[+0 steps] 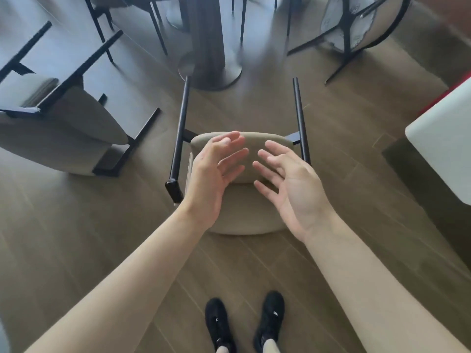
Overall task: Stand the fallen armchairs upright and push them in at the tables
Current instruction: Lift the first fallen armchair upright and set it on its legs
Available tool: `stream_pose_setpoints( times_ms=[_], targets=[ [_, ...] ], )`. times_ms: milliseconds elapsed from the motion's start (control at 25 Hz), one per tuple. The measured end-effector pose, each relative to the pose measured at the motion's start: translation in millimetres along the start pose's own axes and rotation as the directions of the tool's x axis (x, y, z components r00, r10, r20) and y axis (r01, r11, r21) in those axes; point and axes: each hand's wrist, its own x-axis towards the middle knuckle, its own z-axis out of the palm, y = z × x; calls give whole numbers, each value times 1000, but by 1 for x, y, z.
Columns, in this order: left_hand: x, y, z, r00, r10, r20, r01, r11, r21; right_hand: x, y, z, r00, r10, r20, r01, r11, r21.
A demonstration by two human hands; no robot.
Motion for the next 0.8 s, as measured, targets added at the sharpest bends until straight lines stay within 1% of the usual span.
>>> stream_pose_setpoints(
  times_ms=[80, 240, 400, 480, 640, 800],
  targets=[
    [17, -29, -6, 999, -33, -19, 33, 999, -13, 23, 26, -9, 999, 48, -21, -48, 999, 6],
    [51, -87, -18, 989, -117, -93, 108, 989, -99, 66, 75, -34, 989, 114, -91, -112, 993, 28],
    [79, -158, -43, 956, -210, -205, 180, 972, -154, 110, 129, -66, 951, 193, -241, -181, 981, 68],
    [87, -197, -57, 935, -262, -240, 223, 958, -177, 129, 160, -83, 928, 244, -283, -226, 970, 95],
    [102, -265, -80, 886, -345, -309, 292, 934, -206, 163, 218, -106, 887, 332, -320, -302, 943, 141],
    [121, -331, -106, 857, -374, -354, 309, 923, -227, 197, 278, -120, 868, 379, -321, -339, 924, 175]
  ],
)
